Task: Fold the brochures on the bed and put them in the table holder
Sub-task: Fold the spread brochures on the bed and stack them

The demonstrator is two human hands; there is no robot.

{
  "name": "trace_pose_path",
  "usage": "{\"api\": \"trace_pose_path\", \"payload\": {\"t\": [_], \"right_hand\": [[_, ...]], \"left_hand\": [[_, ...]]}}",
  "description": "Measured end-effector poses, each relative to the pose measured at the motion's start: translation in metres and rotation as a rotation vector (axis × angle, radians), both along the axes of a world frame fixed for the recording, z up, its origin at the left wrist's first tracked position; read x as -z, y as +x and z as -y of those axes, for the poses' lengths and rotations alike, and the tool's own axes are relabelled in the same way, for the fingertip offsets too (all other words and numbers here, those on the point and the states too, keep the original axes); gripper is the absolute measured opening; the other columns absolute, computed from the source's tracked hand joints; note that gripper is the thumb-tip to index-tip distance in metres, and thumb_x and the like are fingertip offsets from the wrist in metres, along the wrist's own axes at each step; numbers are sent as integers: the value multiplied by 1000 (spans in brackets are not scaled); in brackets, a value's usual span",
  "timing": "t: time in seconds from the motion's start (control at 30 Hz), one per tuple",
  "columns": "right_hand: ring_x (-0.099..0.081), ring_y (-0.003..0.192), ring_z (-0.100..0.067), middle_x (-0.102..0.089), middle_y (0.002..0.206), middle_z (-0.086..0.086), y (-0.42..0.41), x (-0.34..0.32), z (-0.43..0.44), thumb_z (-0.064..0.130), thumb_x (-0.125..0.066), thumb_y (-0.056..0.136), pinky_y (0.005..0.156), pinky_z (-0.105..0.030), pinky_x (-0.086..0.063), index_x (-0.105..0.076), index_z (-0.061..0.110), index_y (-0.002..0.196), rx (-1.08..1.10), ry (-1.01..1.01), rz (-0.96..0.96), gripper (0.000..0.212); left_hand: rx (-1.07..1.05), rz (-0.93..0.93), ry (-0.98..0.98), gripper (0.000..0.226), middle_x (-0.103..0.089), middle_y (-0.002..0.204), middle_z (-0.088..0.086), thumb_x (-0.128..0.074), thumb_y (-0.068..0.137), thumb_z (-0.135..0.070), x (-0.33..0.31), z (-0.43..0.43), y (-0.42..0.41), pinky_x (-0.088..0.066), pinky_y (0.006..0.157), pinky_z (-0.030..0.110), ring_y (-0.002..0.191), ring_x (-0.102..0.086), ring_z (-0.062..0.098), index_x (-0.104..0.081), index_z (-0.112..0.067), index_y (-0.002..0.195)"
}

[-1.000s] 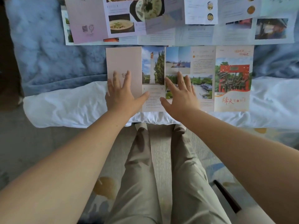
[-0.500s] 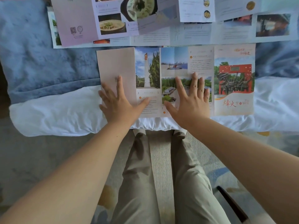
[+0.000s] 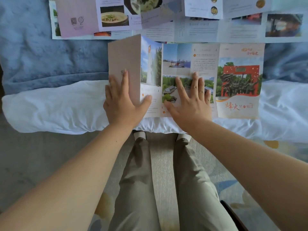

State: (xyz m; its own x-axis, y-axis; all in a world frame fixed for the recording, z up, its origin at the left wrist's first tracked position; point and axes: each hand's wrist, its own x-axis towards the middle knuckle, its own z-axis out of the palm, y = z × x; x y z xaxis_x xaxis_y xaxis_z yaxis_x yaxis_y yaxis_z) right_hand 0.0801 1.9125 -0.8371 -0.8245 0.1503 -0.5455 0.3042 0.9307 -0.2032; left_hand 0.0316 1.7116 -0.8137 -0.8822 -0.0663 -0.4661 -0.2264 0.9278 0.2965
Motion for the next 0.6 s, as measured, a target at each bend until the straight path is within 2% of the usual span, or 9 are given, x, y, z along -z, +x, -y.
{"api": "trace_pose_path", "payload": {"t": [0.17,0.3,0.43,0.6], "right_hand": [[24,156,-28,31,167,-5,8,0,-4,79,-21,94,127,-53,6,17,45,159,-77,5,-9,82],[28,154,-25,36,165,-3,13,-4,-14,79,-20,95,128,-50,7,18,42,159,-116,40,-3,83],[27,154,-24,33,166,-1,11,-10,-21,76,-24,96,126,-46,11,13,43,161,-126,-3,19,81],[24,156,-21,28,168,2,13,-12,-27,71,-29,100,127,-43,9,6,43,162,-144,-62,-5,76]], "left_hand": [[61,-98,100,94,2,171,4,-55,84,-63,-12,-15,10,-24,116,63,157,-7,31,0,-45,158],[103,-86,163,92,6,171,-4,-53,88,-55,-17,-26,19,-21,121,61,158,0,26,7,-48,158],[146,-59,157,93,8,171,-5,-56,92,-43,-17,-26,21,-20,122,59,158,1,25,11,-47,157],[150,-53,169,89,5,171,-7,-51,94,-40,-16,-34,29,-16,124,57,158,-1,26,11,-48,156]]}}
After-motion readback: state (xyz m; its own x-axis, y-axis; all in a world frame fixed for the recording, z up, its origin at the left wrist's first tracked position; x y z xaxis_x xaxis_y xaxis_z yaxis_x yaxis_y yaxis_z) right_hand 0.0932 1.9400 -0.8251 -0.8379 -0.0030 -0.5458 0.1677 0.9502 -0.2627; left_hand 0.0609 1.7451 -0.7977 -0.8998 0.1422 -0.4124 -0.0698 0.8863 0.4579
